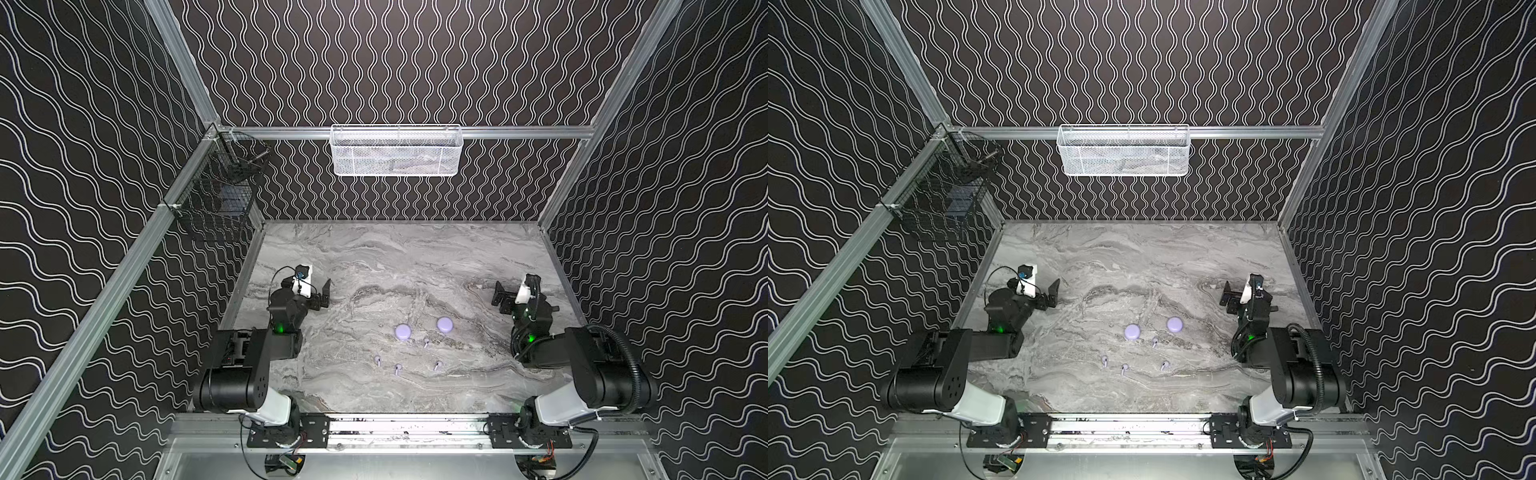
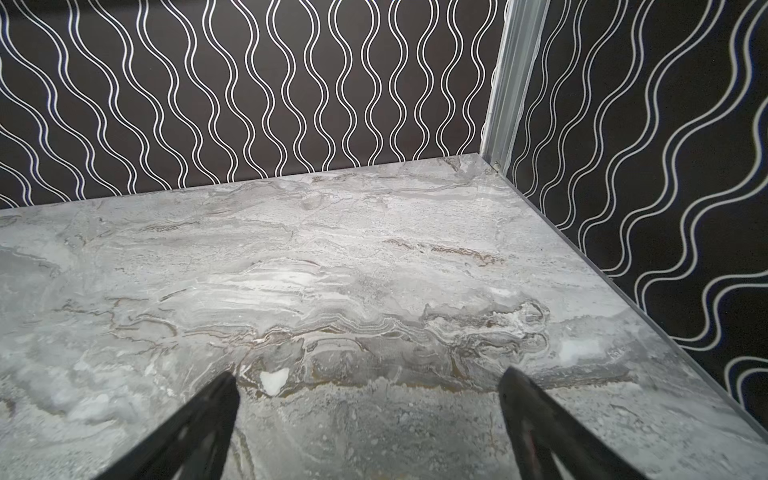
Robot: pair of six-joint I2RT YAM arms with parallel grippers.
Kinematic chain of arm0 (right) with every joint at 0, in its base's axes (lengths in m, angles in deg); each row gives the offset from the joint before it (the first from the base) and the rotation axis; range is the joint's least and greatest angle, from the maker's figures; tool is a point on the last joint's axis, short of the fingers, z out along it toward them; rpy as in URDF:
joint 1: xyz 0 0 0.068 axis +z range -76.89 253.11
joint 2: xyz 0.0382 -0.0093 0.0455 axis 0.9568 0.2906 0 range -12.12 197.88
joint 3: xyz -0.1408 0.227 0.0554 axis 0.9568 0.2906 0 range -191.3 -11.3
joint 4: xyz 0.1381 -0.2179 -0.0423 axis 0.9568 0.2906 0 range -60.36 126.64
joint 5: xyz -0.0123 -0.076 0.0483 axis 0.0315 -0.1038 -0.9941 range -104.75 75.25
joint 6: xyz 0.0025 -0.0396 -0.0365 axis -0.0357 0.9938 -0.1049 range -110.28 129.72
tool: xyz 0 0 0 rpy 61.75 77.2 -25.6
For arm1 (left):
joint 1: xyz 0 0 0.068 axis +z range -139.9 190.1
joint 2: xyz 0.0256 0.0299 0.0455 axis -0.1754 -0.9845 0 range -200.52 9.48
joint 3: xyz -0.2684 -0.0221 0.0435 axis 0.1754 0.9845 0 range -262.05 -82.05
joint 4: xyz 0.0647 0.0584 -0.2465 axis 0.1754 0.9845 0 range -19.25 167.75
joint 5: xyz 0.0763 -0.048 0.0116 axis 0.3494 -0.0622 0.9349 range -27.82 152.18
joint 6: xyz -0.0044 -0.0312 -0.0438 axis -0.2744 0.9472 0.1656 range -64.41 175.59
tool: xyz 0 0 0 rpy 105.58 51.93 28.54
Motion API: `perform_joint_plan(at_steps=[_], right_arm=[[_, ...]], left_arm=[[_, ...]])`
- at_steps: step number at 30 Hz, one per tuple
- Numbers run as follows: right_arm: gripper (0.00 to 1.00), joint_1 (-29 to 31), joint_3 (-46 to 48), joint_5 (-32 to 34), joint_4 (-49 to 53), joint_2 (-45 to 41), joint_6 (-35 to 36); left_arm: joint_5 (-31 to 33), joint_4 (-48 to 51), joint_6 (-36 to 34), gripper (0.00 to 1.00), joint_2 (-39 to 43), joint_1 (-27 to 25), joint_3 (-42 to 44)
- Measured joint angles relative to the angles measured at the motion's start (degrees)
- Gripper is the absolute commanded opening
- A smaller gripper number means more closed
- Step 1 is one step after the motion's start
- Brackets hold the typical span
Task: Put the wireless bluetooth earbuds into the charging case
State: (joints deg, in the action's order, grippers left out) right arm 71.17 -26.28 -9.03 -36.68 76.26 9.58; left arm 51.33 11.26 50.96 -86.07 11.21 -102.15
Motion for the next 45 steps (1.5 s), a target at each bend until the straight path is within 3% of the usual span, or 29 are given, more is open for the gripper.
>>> perform_joint_plan(at_steps=[9,27,31,35,39,45], right_arm=[[1.0,-0.04,-0.04,-0.02,0.04,0.0,-0.31],[1.0,-0.44,-0.39,-0.42,0.28,0.02,-0.48],[1.0,-0.44,0.0,-0.42,0.22,0.02,-0.46],[1.0,-0.39,0.85,-0.22,0.02,-0.5,-0.44],[1.0,0.35,1.46,1.6,0.68,-4.55,-0.44],[1.0,1.57,-2.69,6.25,10.14,-12.98,-0.92]], left_arm=[[2.91,0.37,-0.07,0.99,0.11,-1.97,-0.04],[1.66,0.04,-0.04,0.99,0.11,-1.11,0.17],[4.72,-3.26,0.85,0.99,1.03,-1.11,3.85],[8.41,-5.77,1.55,0.99,5.4,-1.4,6.97],[13.57,-4.48,1.64,0.99,14.75,-3.98,8.59],[23.89,9.33,2.82,0.99,31.04,-12.35,4.87]])
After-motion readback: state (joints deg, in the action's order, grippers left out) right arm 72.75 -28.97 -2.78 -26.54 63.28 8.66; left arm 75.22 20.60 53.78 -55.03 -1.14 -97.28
